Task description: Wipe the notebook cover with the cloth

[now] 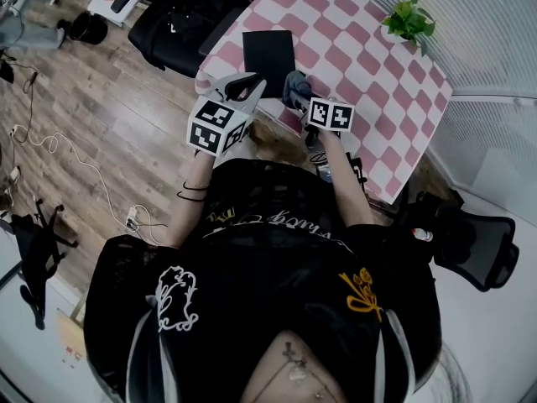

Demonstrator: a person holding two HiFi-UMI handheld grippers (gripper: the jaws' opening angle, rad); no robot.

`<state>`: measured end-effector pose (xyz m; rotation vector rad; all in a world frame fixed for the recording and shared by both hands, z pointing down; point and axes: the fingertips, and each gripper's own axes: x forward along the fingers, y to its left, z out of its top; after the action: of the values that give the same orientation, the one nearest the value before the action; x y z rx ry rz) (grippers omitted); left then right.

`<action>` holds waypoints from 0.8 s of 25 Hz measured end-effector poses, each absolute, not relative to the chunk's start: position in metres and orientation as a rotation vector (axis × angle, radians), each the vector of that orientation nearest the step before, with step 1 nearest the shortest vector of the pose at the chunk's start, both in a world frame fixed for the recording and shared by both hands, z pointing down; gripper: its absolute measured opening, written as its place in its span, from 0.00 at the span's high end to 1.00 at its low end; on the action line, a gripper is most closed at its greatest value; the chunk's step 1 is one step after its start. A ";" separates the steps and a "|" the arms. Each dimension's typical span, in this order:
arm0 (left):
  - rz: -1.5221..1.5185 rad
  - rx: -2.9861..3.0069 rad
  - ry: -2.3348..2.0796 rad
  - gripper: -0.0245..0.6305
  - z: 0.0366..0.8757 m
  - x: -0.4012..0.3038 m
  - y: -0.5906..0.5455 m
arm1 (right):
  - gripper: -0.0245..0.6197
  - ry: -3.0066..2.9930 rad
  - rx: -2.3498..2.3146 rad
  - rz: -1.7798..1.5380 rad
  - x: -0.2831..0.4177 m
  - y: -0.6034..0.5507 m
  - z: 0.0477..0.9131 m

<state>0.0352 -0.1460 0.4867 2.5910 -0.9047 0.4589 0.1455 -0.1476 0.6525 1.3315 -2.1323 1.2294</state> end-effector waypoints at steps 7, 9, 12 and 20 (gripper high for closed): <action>0.451 2.571 -0.966 0.90 0.484 0.039 -0.123 | 0.75 -2.298 1.219 1.024 0.134 -0.126 0.594; 0.447 2.564 -0.984 0.90 0.483 0.041 -0.114 | 0.75 -2.357 1.219 1.027 0.131 -0.115 0.575; 0.441 2.559 -1.009 0.90 0.481 0.046 -0.097 | 0.75 -2.412 1.180 0.993 0.129 -0.093 0.556; 0.424 2.545 -1.056 0.90 0.475 0.068 -0.031 | 0.75 -2.500 1.104 0.880 0.146 -0.025 0.522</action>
<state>0.0676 -0.0305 0.4749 2.5452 -1.0563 0.4240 0.1457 -0.0251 0.5217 1.1036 -2.5000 0.8804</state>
